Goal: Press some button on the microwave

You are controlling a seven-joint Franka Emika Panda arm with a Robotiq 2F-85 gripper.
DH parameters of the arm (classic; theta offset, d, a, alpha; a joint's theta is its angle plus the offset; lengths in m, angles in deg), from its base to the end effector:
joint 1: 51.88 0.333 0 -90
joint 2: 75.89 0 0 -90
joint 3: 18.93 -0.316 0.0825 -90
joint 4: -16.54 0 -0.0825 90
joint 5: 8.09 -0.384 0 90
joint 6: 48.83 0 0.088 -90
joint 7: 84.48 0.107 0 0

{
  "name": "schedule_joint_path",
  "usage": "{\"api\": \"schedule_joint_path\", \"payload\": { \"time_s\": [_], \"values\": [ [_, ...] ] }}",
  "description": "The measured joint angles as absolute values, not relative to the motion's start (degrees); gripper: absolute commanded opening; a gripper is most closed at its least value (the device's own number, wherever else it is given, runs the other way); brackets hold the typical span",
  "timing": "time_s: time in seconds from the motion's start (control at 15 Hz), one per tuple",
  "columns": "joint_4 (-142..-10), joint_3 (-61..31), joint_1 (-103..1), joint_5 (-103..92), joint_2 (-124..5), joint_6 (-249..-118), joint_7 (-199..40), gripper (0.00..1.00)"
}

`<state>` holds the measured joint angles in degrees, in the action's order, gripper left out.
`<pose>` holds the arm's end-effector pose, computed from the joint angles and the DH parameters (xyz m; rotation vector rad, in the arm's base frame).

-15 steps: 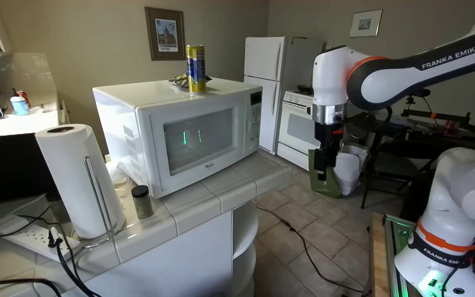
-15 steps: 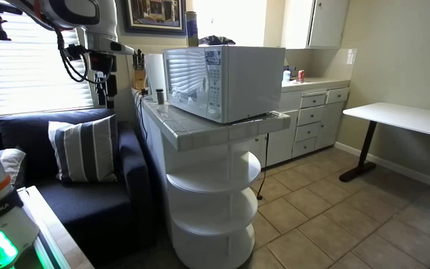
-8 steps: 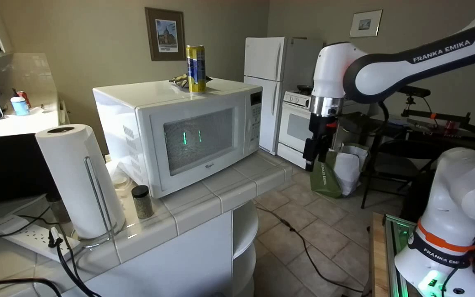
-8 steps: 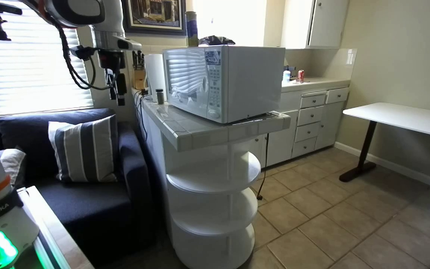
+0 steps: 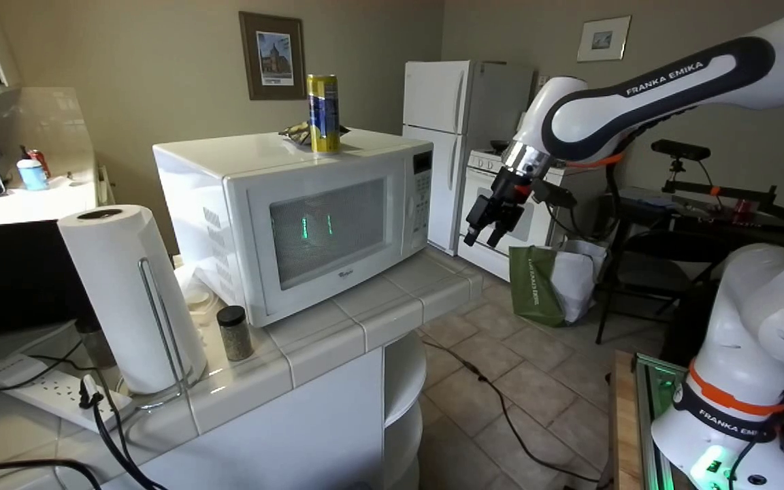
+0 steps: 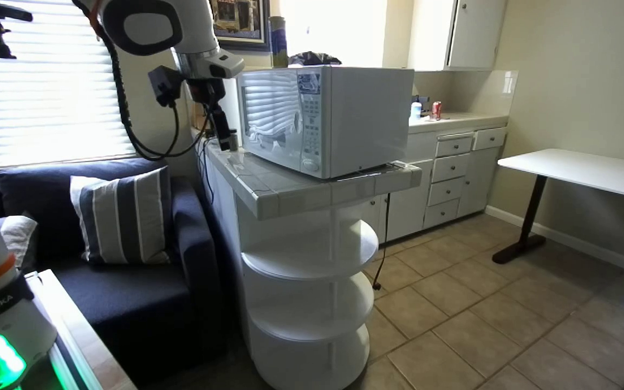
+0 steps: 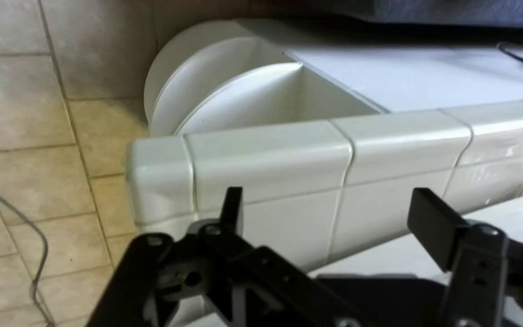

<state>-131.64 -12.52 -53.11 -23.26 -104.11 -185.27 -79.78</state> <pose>0.4090 -0.0531 0.4517 -2.8074 0.5348 -0.4105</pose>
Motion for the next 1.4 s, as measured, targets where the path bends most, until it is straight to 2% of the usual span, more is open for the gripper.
{"api": "schedule_joint_path", "payload": {
  "time_s": [0.07, 0.53, 0.87, 1.4],
  "values": [
    [-131.63, -12.91, -53.85, -22.22, -103.43, -188.58, -79.76, 0.52],
    [-131.53, -19.01, -62.06, -9.10, -97.59, -202.66, -69.31, 0.01],
    [-129.57, -24.20, -69.17, 0.81, -94.03, -207.14, -56.55, 0.00],
    [-122.80, -31.76, -76.61, 18.75, -89.88, -207.31, -37.57, 0.00]
  ]
}}
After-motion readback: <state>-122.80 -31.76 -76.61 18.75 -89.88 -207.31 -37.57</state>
